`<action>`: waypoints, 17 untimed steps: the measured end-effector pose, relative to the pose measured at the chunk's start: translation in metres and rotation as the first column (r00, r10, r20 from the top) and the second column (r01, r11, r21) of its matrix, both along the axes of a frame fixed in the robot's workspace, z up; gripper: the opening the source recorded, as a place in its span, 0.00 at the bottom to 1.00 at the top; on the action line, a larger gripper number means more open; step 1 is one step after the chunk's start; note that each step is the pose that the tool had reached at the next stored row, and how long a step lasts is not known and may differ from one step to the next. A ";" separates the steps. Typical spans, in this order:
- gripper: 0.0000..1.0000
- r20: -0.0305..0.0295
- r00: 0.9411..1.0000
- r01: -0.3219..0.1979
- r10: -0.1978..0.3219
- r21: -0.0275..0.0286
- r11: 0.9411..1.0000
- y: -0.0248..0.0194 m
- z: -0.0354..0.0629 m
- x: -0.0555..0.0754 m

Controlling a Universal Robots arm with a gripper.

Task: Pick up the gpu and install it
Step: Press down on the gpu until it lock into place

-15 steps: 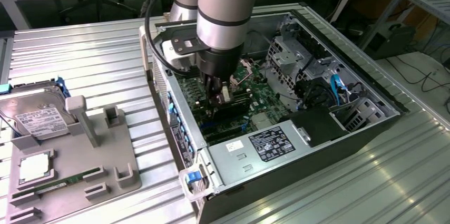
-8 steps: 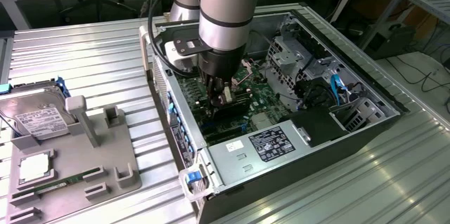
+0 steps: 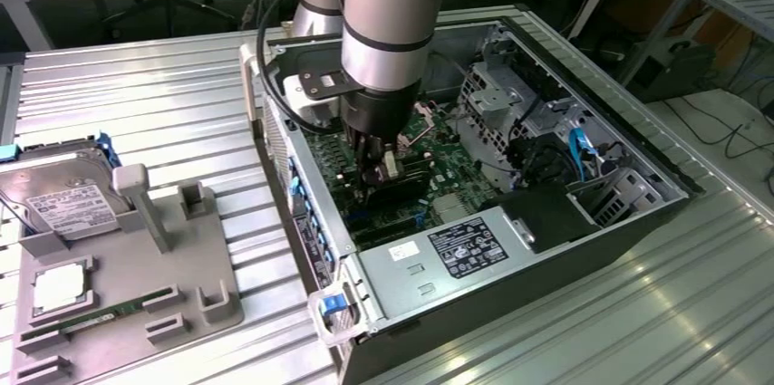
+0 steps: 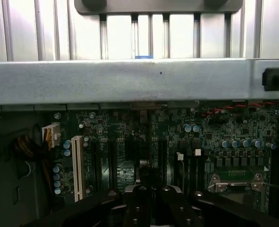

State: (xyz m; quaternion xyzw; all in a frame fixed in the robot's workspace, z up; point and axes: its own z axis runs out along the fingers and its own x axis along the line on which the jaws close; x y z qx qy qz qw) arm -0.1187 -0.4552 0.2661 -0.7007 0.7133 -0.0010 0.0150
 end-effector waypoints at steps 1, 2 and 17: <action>0.11 0.000 1.000 0.000 0.000 0.000 1.000 0.0000 -0.0001 0.000; 0.11 0.000 1.000 0.000 0.000 0.000 1.000 -0.0002 0.0002 0.000; 0.11 0.001 1.000 0.000 0.000 0.001 1.000 0.0039 0.0230 0.000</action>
